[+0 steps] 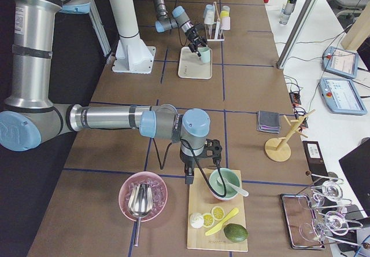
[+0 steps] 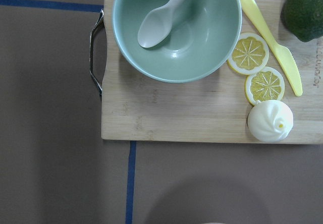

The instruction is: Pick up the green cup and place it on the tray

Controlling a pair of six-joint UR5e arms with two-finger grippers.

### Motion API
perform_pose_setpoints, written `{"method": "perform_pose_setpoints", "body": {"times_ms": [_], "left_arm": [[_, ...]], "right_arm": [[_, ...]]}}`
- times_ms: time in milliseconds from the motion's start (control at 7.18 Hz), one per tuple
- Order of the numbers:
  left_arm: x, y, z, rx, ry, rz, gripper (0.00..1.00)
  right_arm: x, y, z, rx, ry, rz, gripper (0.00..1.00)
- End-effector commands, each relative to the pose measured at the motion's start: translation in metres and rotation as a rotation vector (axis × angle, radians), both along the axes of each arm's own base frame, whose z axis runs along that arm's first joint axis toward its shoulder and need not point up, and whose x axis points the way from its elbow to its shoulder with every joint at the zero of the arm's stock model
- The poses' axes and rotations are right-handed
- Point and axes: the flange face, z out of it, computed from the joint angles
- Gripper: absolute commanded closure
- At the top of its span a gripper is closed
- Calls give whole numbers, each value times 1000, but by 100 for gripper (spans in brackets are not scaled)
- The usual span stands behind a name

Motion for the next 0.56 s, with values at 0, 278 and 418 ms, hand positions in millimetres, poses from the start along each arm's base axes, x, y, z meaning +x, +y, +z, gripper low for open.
{"method": "perform_pose_setpoints", "body": {"times_ms": [0,278,418], "left_arm": [[6,-1,0,-2,-7,1,14],[15,2,-1,-4,-11,10,15],[19,6,3,-5,-19,18,14]], "right_arm": [[0,0,2,-4,0,0,0],[0,0,3,-6,0,0,0],[0,1,5,-10,0,0,0]]}}
